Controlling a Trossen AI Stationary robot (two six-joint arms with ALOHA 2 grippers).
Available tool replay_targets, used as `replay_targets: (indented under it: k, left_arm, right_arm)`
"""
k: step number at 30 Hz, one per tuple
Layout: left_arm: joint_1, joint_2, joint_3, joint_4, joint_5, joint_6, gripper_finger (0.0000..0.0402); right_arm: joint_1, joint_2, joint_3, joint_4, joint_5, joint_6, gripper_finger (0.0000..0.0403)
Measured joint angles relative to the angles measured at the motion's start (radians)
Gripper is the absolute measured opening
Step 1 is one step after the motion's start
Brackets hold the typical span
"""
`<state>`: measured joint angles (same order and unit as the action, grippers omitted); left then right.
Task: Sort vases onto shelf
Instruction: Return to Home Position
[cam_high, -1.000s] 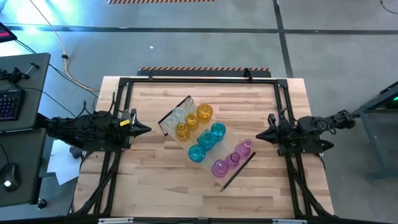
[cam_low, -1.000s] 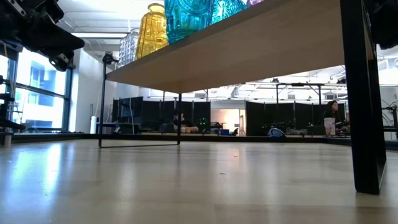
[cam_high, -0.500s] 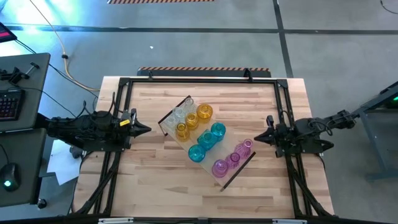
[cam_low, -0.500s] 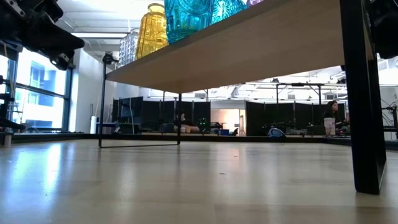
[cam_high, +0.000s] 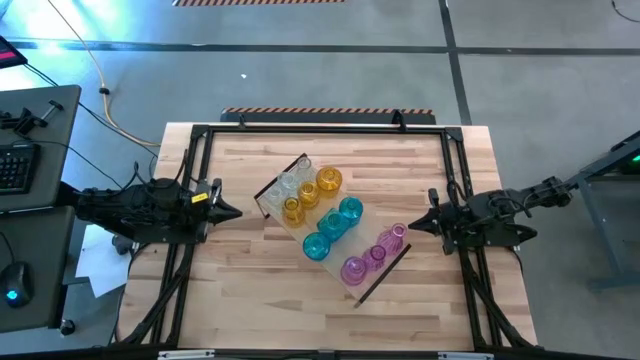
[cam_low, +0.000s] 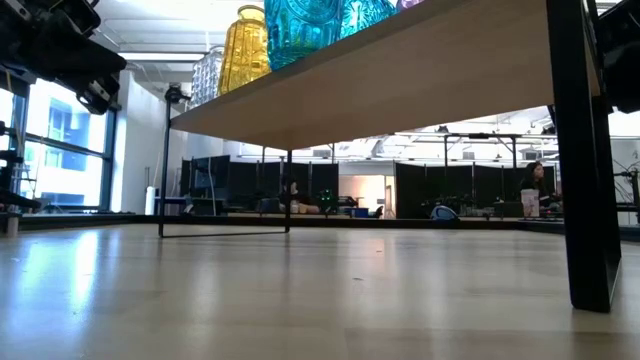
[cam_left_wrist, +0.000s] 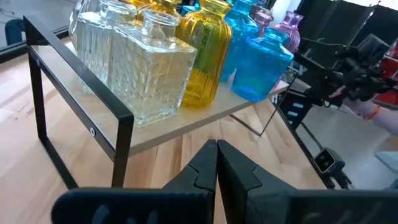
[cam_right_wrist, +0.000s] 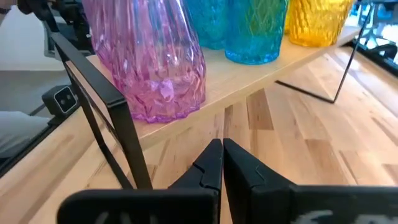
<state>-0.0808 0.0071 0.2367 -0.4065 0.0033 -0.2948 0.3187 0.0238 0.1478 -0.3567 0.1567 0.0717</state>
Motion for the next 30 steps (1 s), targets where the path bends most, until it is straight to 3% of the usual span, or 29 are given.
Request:
replay_targets:
  k: [24, 30]
  left_arm:
    - [-0.003, -0.003, -0.002, 0.005, -0.012, -0.009, 0.0003]
    - [-0.005, -0.003, -0.109, 0.136, -0.014, -0.009, 0.0003]
  right_arm:
    - [0.001, 0.0, 0.0, 0.062, 0.001, 0.036, 0.0]
    - [0.001, 0.0, 0.0, 0.062, -0.008, -0.001, 0.0]
